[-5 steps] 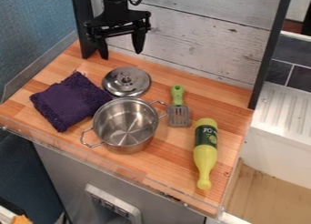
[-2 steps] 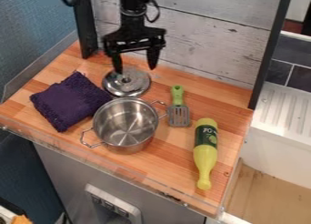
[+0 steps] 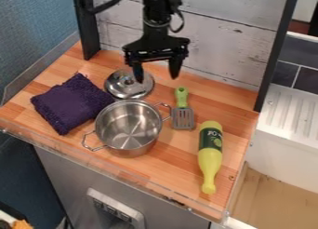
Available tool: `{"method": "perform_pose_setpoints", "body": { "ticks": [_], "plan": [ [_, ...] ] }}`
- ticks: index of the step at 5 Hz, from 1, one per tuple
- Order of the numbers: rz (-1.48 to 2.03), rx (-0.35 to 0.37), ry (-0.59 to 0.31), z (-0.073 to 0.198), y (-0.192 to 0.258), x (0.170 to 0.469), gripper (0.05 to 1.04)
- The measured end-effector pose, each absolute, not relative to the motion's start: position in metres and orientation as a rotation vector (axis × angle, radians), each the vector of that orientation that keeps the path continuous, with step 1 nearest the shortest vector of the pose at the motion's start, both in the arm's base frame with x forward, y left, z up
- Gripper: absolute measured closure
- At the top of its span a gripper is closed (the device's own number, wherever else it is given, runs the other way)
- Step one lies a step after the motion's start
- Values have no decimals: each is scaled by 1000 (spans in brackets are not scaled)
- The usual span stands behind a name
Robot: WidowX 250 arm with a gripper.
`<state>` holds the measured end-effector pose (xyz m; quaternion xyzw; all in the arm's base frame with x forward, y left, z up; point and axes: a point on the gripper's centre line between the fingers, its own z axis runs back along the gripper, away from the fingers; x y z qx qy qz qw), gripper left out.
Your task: Transferring the green spatula behind the lid.
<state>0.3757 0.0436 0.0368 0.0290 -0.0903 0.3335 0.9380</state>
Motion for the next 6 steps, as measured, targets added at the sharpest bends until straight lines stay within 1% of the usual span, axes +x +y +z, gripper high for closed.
{"method": "perform_pose_setpoints", "body": {
  "ticks": [1, 2, 3, 4, 5, 6],
  "plan": [
    [652, 46, -187, 30, 31, 374, 83],
    [603, 49, -160, 15, 15, 374, 83],
    [586, 51, -131, 2, 8, 373, 82],
    [570, 41, -109, -8, 5, 378, 133],
    [542, 50, -123, -8, 2, 381, 398],
    [532, 41, -127, -8, 0, 382, 686]
  ]
}}
